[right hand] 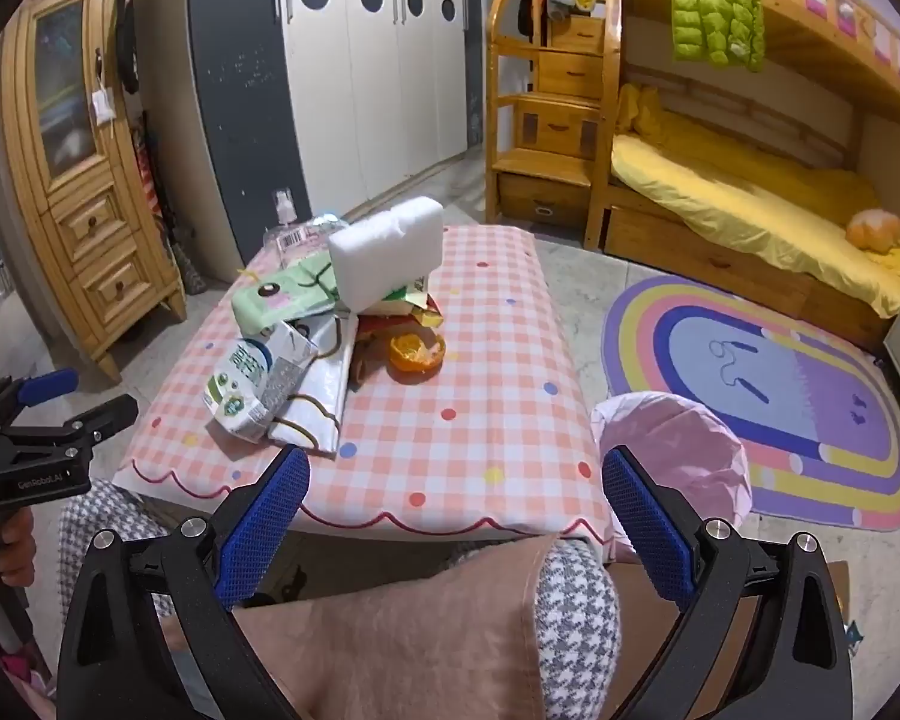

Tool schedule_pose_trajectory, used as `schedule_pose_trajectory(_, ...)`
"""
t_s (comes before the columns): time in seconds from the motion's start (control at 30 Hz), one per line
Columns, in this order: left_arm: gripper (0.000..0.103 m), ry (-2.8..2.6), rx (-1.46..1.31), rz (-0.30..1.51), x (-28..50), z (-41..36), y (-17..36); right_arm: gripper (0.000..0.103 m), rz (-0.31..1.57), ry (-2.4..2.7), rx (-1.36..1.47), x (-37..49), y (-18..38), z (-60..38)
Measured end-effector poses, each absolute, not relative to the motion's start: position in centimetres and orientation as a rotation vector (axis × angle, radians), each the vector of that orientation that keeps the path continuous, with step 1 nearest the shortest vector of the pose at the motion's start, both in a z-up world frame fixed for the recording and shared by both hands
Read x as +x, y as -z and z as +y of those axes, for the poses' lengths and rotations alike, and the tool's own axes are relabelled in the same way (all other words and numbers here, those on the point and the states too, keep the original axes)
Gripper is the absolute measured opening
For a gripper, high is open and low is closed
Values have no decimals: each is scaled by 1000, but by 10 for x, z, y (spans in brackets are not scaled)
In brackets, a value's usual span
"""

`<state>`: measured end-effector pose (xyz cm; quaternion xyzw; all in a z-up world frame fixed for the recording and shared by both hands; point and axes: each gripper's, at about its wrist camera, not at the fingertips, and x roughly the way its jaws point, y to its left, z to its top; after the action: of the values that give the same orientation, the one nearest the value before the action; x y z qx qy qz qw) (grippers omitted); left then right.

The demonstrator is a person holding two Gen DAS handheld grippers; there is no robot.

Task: Collect trash
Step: 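Move both tools toward the trash items on the checked table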

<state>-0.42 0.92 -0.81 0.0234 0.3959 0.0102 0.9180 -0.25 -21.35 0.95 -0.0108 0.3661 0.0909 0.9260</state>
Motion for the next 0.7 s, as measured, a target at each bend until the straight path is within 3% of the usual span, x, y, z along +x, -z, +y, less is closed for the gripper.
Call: schedule_pose_trajectory(0.7, 96, -55, 22, 790, -17, 17, -14, 97, 685, -222, -46, 1, -37, -198)
